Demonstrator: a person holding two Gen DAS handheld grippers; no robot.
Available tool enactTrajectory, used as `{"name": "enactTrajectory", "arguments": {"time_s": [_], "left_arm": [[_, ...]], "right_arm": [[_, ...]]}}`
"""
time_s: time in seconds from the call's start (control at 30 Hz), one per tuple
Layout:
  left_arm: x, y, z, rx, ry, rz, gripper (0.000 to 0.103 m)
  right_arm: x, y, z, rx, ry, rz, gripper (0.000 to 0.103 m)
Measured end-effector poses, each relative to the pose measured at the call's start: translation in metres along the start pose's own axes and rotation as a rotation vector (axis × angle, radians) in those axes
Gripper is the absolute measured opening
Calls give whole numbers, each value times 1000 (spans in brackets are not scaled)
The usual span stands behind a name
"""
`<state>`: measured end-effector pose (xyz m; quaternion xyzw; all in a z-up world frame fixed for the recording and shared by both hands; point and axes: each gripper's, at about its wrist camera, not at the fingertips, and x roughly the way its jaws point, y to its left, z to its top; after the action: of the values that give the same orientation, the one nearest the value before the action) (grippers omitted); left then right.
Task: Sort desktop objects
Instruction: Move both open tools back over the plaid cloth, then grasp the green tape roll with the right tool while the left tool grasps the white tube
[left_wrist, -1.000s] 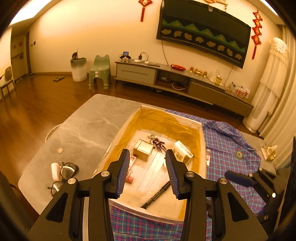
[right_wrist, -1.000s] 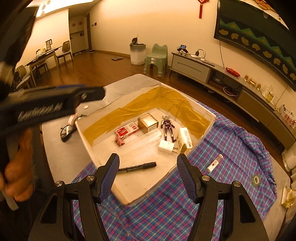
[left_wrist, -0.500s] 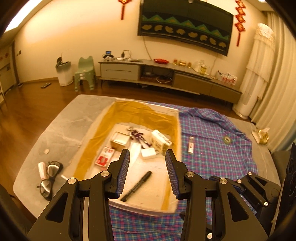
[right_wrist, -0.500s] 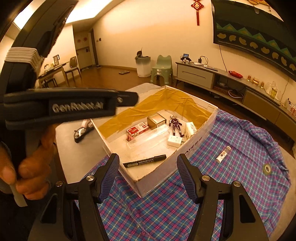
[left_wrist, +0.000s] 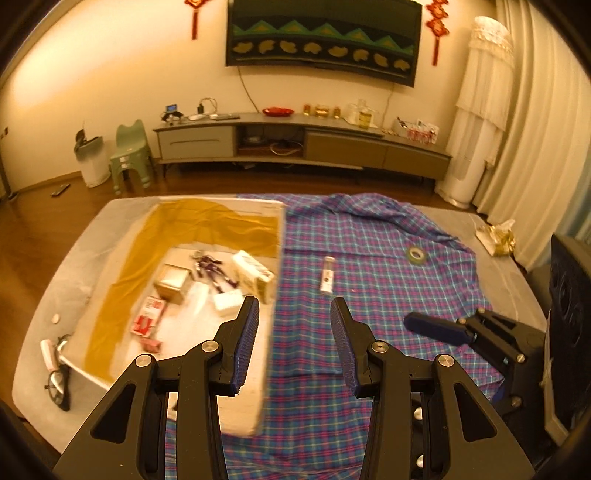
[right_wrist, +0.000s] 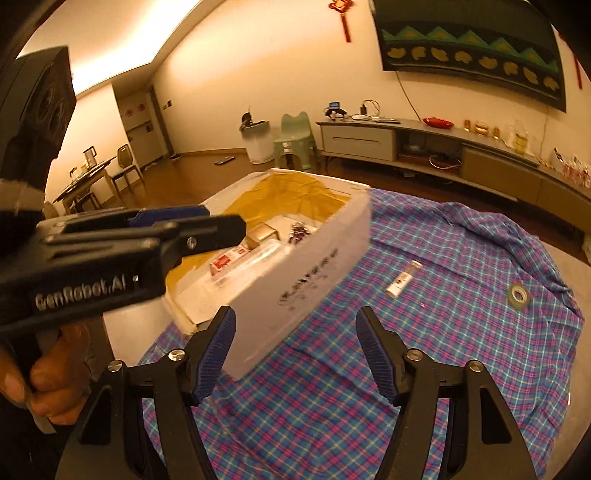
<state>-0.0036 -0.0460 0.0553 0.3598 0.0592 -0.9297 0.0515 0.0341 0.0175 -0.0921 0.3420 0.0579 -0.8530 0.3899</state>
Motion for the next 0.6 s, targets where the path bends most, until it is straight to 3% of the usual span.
{"name": "enactTrajectory", "arguments": {"time_s": [0.13, 0.33, 0.6], "left_arm": [[21, -15, -4, 22, 39, -14, 43], [60, -44, -7, 32, 110, -81, 43], [140, -71, 7, 61, 202, -53, 43]], "right_arm": [[-4, -26, -1, 31, -10, -21, 69], [-5, -97, -2, 138, -3, -140, 71], [23, -212, 1, 248, 80, -338, 71]]}}
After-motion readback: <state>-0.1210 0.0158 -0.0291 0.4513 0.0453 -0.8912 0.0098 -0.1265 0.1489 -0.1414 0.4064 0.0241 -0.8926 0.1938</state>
